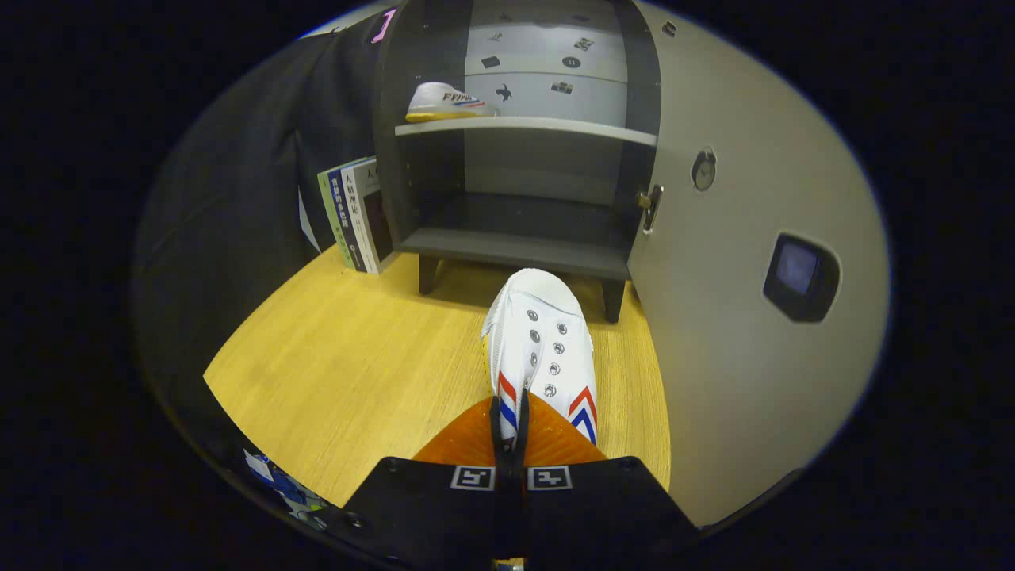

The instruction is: Open the shoe cabinet door, grab the shoes and put them into the shoe cabinet, then close the shoe cabinet door.

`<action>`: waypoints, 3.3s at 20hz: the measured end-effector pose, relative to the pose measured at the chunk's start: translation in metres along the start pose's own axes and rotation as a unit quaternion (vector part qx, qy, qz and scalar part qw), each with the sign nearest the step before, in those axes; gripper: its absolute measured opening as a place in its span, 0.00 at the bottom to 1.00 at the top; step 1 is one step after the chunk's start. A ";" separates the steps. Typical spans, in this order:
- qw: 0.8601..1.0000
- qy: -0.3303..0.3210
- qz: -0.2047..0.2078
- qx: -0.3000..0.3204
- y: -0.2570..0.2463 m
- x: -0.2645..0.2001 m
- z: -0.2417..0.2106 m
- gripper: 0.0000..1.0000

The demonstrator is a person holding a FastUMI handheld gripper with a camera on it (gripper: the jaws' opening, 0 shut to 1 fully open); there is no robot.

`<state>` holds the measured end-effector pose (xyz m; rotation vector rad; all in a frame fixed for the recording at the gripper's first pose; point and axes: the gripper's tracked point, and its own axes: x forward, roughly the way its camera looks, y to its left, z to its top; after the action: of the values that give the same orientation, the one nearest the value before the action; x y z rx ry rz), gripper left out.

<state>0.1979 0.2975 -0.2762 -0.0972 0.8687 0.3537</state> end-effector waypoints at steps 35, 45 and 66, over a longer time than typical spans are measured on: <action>0.994 -0.101 -0.037 0.010 -0.031 0.137 0.360 0.01; 0.996 -0.083 -0.042 -0.001 -0.021 0.180 0.381 0.01; 0.962 -0.267 -0.057 0.006 -0.010 -0.052 0.346 0.98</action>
<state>0.4228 0.3529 -0.0143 -0.0365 0.3287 0.2488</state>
